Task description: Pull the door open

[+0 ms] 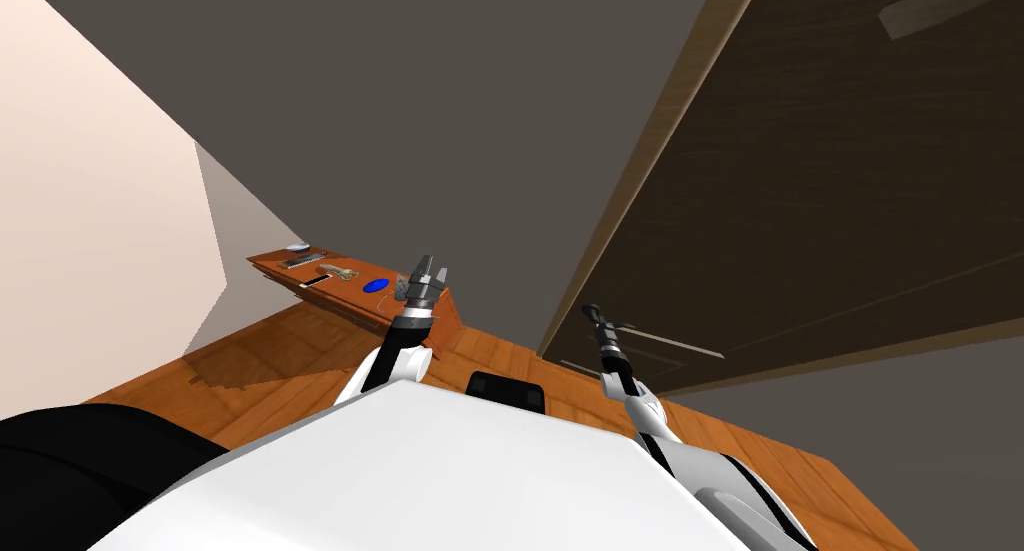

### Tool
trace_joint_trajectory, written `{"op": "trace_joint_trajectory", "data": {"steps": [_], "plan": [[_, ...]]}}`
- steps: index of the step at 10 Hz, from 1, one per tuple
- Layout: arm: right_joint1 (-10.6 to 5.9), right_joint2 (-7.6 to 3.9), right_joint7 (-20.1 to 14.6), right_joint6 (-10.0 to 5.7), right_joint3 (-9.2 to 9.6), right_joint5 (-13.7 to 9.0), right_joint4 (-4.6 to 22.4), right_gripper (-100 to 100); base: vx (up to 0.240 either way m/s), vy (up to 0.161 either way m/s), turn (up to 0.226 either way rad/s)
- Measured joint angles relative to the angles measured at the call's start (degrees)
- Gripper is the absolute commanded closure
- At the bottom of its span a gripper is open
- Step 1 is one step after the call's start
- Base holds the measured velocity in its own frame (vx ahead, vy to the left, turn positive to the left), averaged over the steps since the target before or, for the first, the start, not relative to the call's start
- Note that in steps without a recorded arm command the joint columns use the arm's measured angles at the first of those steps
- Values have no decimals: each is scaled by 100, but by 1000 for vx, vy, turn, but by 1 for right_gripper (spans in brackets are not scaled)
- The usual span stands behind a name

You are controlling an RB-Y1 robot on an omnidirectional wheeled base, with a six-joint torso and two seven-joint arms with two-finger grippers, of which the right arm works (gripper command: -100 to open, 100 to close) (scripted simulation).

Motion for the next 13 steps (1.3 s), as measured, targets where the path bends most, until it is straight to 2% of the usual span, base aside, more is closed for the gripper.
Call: {"op": "trace_joint_trajectory", "data": {"steps": [8, 12, 13], "plan": [[119, -101, -24, -29, 93, -154, -63, 100, -231, -106, 245], [90, -125, -52, -102, 142, -188, 65, 100, -161, -32, 94], [81, -170, -115, -146, 196, -159, 99, 100, -236, -70, 95]]}}
